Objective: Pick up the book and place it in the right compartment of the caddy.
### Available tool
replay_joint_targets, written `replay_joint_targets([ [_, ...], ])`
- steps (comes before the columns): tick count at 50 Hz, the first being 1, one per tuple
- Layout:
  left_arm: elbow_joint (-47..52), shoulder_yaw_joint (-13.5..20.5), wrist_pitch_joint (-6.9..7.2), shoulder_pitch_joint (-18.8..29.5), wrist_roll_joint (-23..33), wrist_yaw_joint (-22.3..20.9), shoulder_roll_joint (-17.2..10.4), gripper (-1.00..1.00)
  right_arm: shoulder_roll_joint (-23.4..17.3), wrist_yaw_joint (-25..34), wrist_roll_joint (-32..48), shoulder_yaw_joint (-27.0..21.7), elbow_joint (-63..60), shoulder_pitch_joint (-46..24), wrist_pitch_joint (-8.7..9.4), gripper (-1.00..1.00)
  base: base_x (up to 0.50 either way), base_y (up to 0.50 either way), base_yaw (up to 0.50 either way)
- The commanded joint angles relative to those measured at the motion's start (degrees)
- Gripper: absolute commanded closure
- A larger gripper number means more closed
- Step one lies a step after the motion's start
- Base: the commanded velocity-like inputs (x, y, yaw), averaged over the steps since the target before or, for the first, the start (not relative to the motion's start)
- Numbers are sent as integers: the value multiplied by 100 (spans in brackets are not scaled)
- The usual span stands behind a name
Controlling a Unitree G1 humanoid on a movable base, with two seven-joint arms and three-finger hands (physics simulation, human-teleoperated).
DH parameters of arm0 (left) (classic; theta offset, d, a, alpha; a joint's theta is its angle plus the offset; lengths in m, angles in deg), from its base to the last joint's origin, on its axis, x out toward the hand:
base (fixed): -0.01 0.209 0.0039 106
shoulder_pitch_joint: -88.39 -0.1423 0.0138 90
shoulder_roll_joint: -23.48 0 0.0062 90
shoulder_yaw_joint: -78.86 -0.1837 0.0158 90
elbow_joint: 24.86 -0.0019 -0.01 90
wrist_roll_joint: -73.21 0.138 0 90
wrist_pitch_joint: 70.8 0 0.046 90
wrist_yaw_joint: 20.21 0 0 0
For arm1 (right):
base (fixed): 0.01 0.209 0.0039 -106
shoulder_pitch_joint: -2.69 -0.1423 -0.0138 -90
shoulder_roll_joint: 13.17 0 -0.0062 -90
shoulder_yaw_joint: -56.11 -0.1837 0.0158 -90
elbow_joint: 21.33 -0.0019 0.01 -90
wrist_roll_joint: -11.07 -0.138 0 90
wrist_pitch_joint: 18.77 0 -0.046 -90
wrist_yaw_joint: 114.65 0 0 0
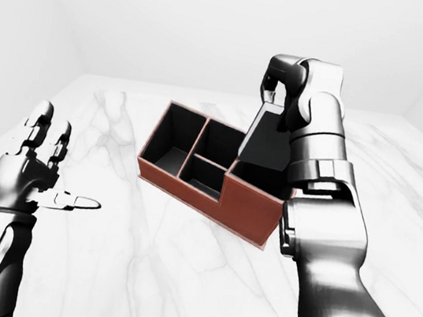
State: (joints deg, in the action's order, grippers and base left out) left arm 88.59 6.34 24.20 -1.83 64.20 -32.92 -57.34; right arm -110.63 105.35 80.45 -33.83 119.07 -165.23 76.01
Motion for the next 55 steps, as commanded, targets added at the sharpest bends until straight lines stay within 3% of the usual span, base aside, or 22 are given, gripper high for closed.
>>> replay_joint_targets([
  [1,-58,26,0,-54,3,-45,10,-100,-20,0,354,93,744,-284,-175,100,0,0,0],
  [6,-97,13,0,-78,6,-55,32,-100,-7,0,450,114,1039,-395,-236,100,0,0,0],
  [18,-318,56,0,14,-30,21,6,-100,-10,-769,596,166,1674,-648,-275,100,0,0,0],
  [44,-796,59,0,173,-110,111,-127,-100,88,-1415,474,174,2396,-874,21,100,0,0,0],
  [55,-583,160,0,49,-192,88,-125,-100,140,-1612,529,178,2536,-861,21,100,0,0,0],
])
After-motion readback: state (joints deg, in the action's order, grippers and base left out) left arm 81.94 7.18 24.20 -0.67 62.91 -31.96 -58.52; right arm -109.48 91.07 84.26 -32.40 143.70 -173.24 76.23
